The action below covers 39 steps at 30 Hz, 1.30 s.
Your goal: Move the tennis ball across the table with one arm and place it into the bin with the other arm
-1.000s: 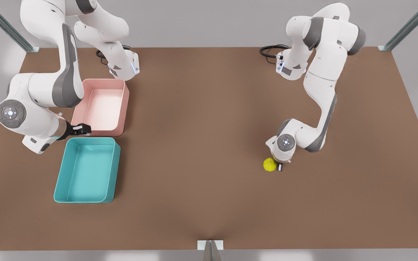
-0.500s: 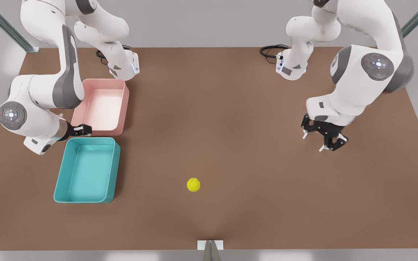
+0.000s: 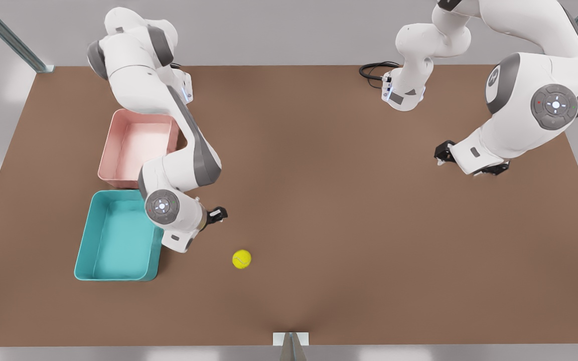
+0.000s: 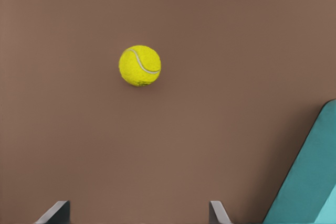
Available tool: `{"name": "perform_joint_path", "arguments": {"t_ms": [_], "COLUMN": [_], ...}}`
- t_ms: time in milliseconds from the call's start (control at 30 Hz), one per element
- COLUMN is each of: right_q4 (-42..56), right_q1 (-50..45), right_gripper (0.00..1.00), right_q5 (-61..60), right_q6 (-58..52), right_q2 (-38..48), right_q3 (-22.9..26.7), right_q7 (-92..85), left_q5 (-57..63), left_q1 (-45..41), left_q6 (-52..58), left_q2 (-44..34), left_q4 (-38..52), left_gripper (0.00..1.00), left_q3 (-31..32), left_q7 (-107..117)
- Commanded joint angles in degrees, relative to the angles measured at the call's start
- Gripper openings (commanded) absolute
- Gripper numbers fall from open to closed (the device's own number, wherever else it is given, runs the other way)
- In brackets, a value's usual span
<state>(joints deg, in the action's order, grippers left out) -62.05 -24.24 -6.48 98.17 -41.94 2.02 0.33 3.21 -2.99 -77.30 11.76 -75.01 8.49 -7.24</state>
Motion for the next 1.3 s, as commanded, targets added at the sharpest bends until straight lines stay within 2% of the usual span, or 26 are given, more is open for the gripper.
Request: {"name": "perform_joint_path", "arguments": {"t_ms": [0,100,267,1267], "right_q4": [1.9,2.0,1.9,0.8], "right_q1": [-1.8,-4.0,-3.4,-2.3], "right_gripper": [1.0,1.0,1.0,1.0], "right_q5": [-1.5,-1.5,-1.4,-0.5], "right_q6": [15.4,22.8,28.2,35.2], "right_q2": [-3.2,-6.3,-9.9,-18.5], "right_q3": [0.0,-0.1,0.4,1.0], "right_q7": [29.5,35.8,36.0,35.1], "left_q5": [-0.2,-3.3,-4.1,-4.2], "left_q1": [0.0,1.2,1.0,1.0], "left_q6": [2.2,3.1,3.0,4.2], "left_q2": [-0.1,-0.1,-0.1,0.0], "left_q4": [0.0,0.0,0.1,1.8], "left_gripper": [1.0,1.0,1.0,1.0], "left_q3": [0.0,-0.1,0.8,1.2], "left_q7": [17.6,17.6,18.1,18.0]}}
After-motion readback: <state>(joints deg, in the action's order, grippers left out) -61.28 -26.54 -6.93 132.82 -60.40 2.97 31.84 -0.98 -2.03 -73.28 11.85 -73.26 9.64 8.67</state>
